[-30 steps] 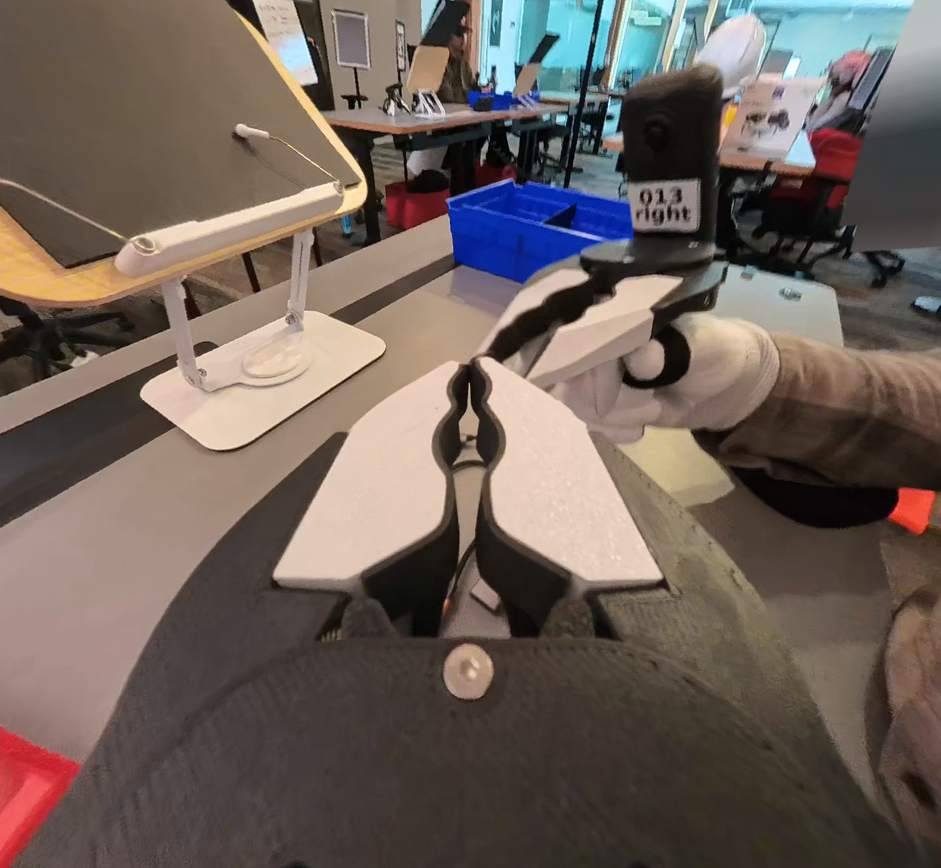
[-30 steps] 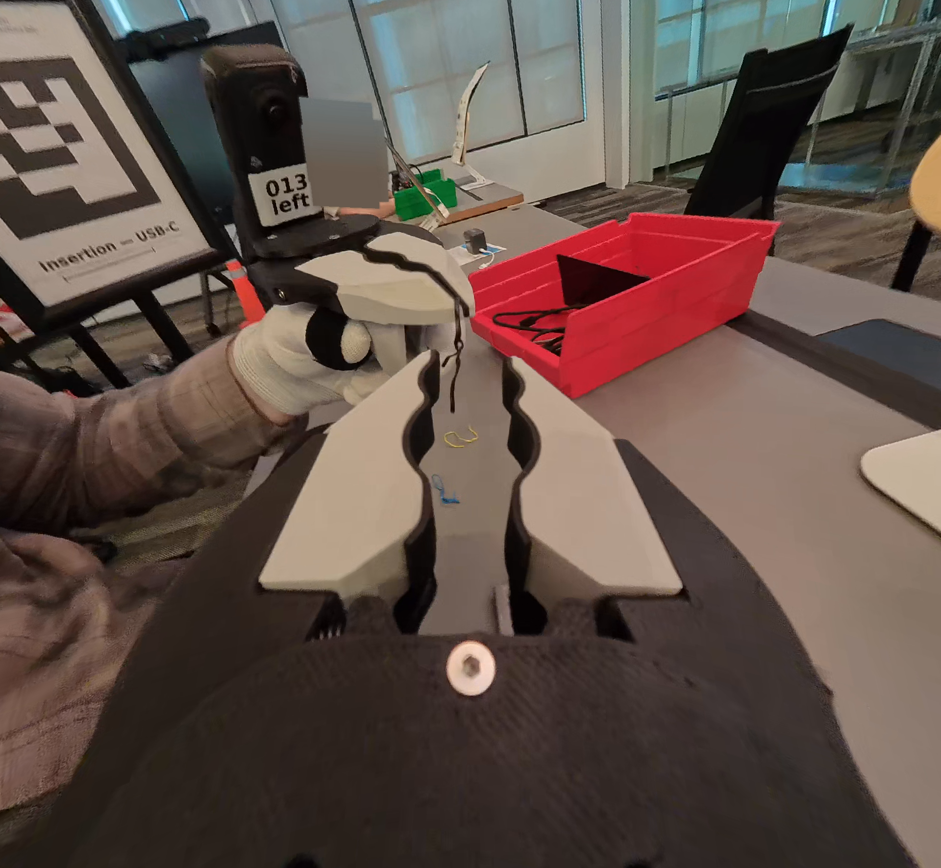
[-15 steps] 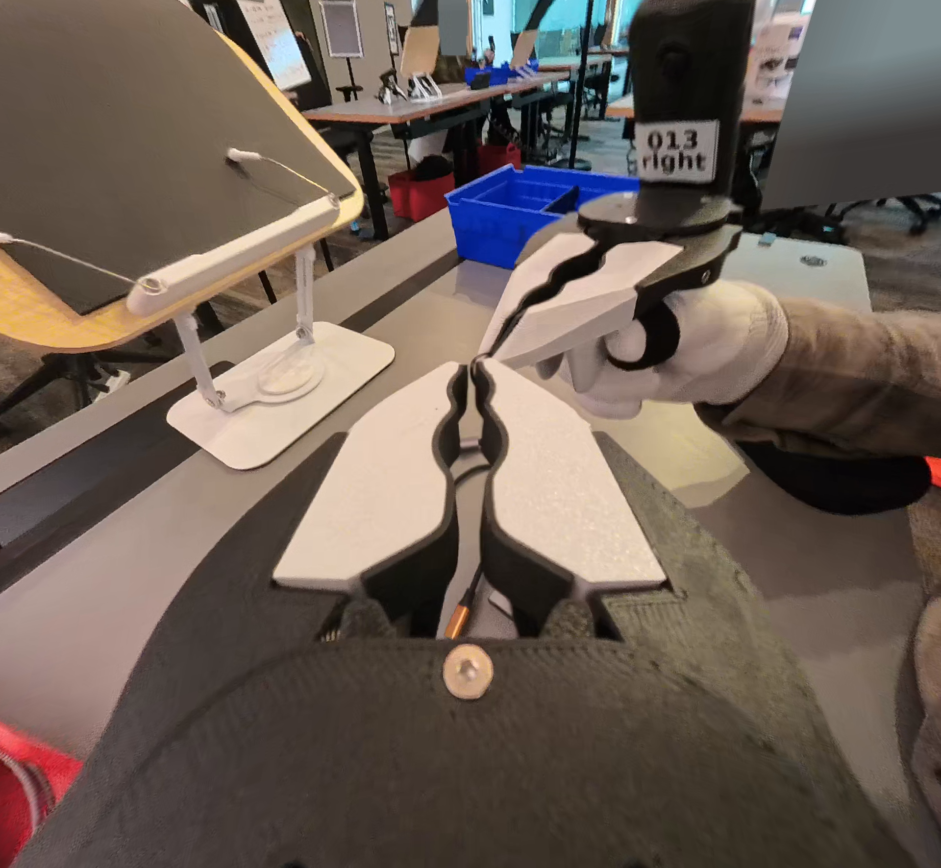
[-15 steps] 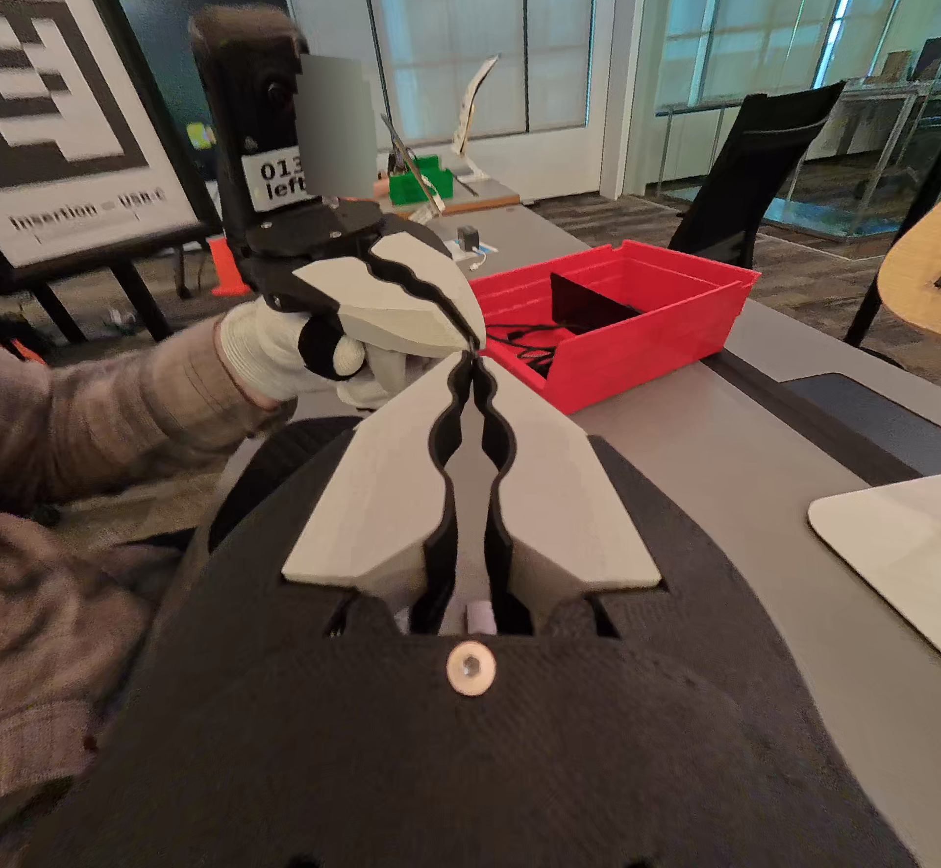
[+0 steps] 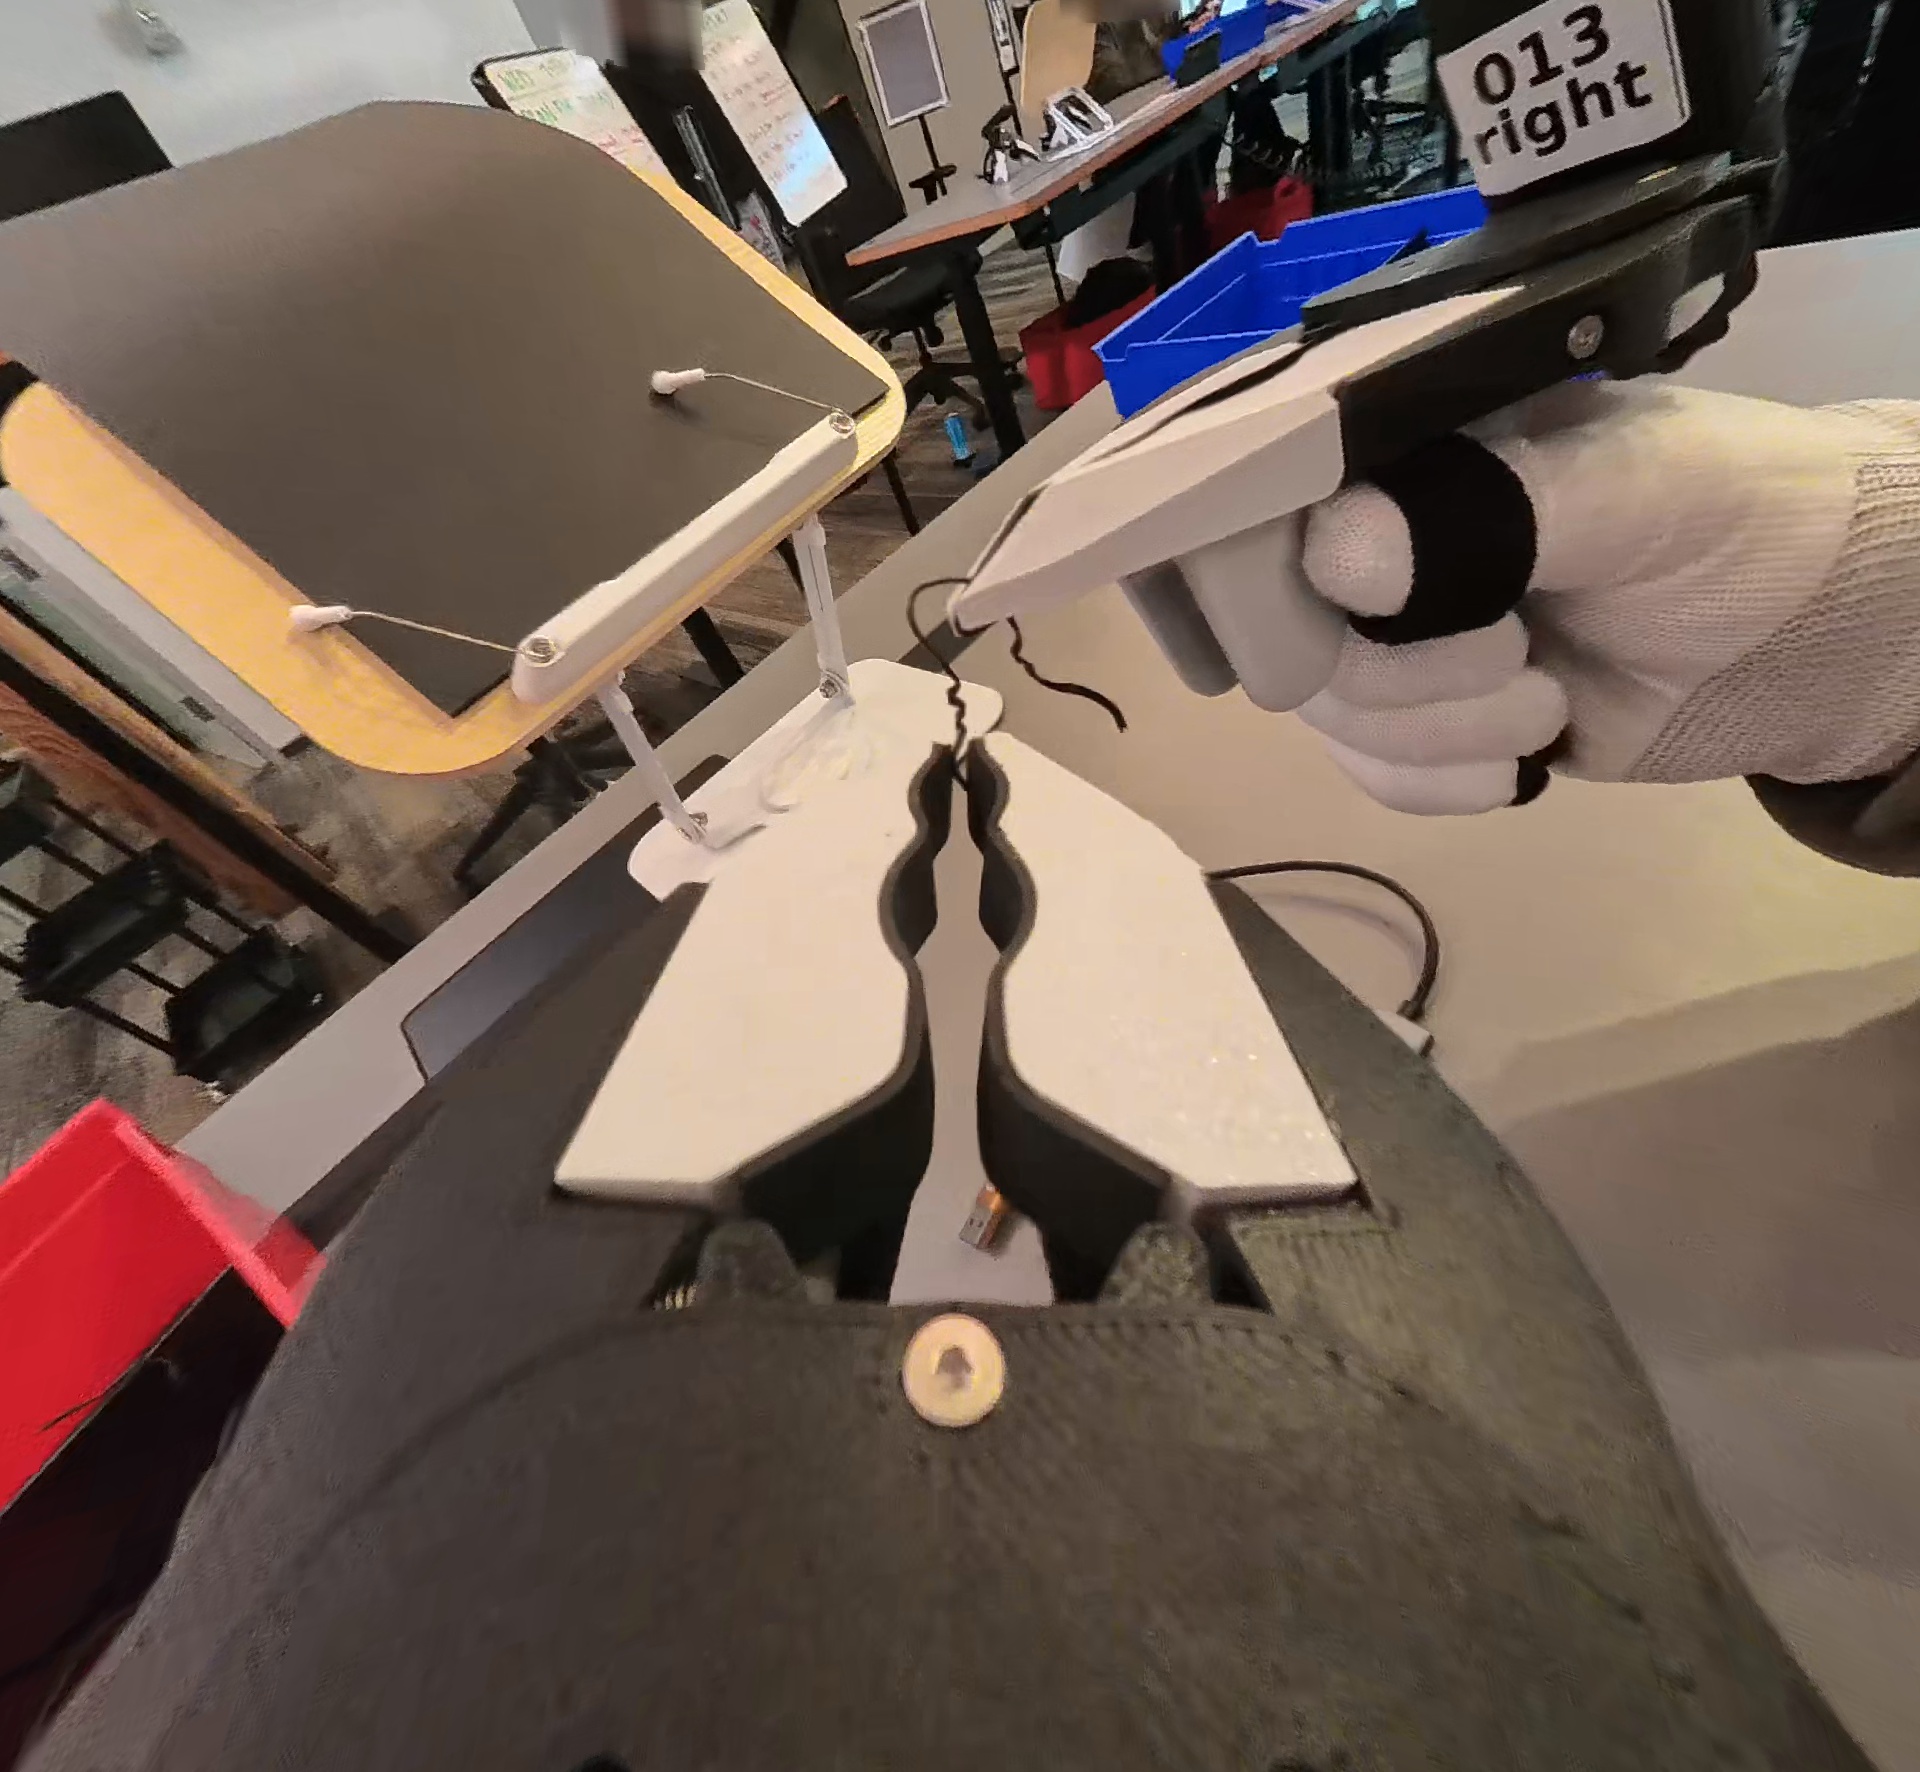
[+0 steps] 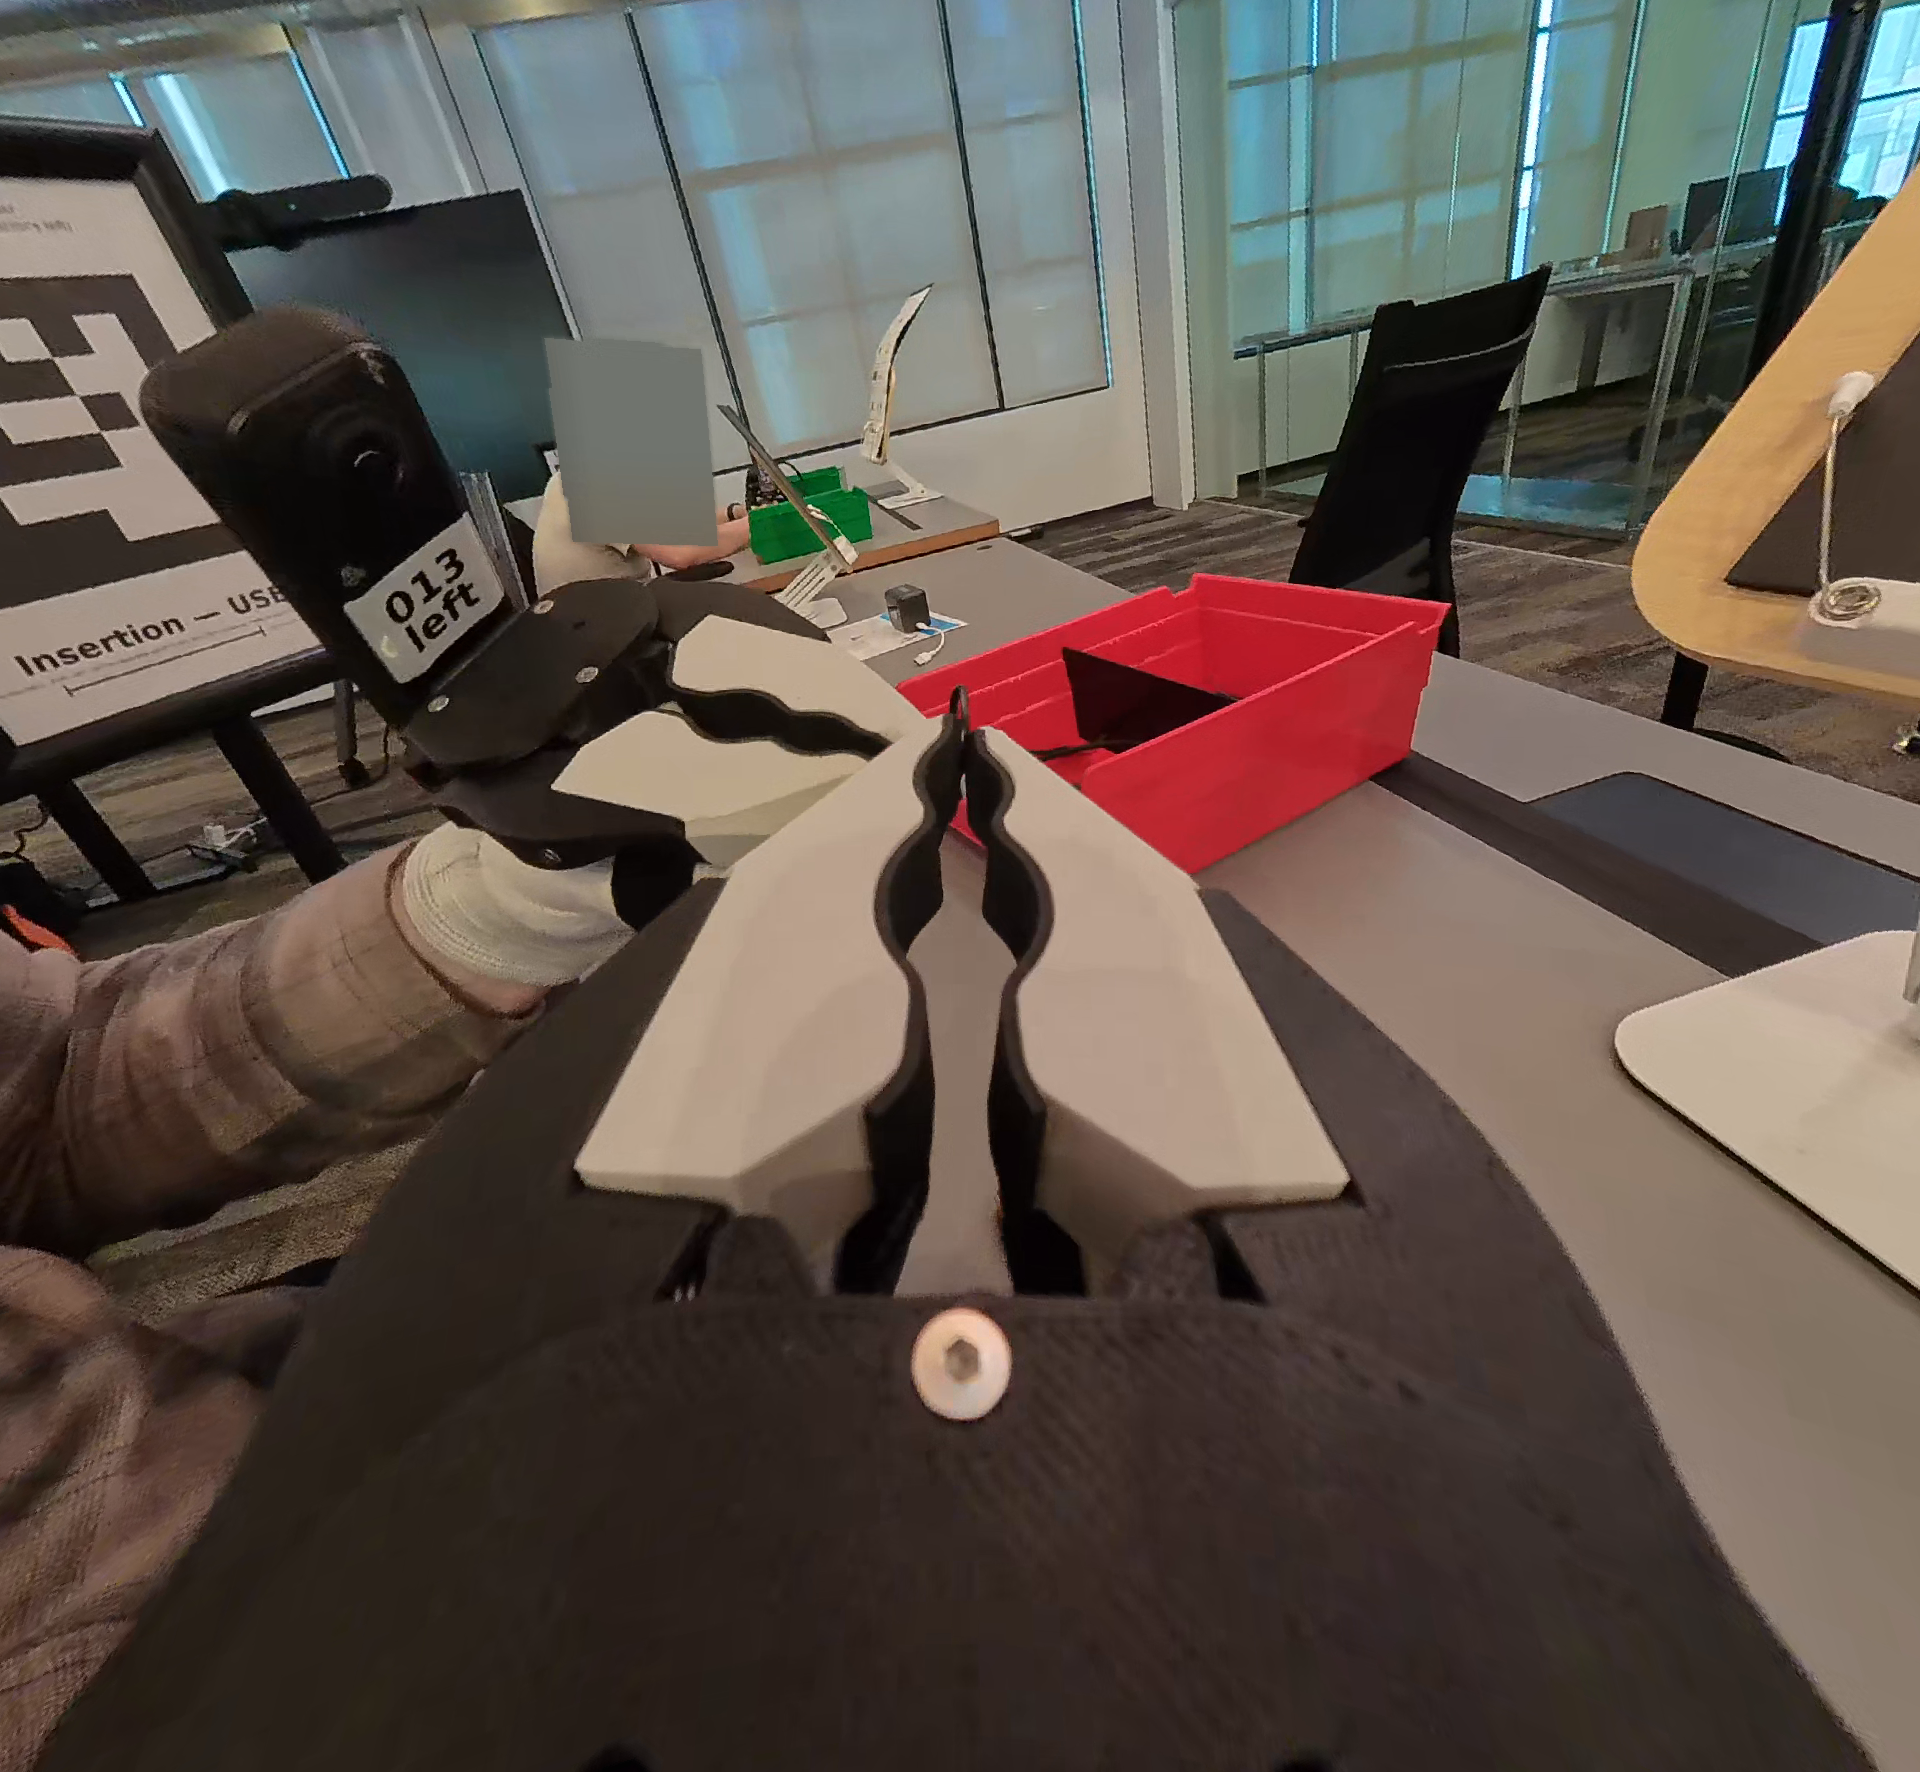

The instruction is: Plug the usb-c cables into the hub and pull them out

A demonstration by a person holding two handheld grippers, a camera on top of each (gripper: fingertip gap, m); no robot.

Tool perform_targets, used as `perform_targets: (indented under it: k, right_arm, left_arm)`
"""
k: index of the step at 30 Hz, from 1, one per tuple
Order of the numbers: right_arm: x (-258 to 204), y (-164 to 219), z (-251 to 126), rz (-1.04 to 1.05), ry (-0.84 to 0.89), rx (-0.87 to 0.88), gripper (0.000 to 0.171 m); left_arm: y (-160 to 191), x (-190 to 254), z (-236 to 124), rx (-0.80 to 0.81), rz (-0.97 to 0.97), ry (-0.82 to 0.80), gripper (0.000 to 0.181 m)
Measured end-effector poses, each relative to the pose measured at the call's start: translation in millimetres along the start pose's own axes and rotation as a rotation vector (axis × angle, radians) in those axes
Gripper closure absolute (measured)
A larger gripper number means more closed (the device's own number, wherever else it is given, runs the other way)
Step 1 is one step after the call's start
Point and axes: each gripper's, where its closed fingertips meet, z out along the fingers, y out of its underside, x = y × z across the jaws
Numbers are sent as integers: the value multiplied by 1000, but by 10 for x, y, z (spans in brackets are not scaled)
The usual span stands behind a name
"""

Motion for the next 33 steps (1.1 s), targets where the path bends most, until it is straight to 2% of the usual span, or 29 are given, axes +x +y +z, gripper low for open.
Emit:
perform_targets:
  k: [8,14,21,23,28,29,30,33]
  right_arm:
    - [13,-114,-32,51,25,90,171]
    - [-8,-199,-67,116,33,172,171]
    - [-121,-299,-80,119,21,247,171]
    - [-137,-311,-73,105,26,245,171]
    - [-38,-281,-62,85,46,182,171]
    - [-39,-272,-64,55,55,156,169]
    - [-44,-264,-64,31,57,128,159]
    - [-44,-230,-93,-41,54,29,156]
  left_arm:
    - [-82,-14,-13,64,11,-87,180]
    - [-142,-84,-58,162,-131,-138,180]
    - [-271,-181,-115,211,-147,-189,180]
    - [-286,-203,-113,212,-166,-187,180]
    - [-326,-215,-115,185,-61,-209,181]
    - [-324,-204,-105,169,-41,-197,181]
    - [-328,-215,-104,154,-6,-205,180]
    - [-365,-210,-101,116,83,-170,180]
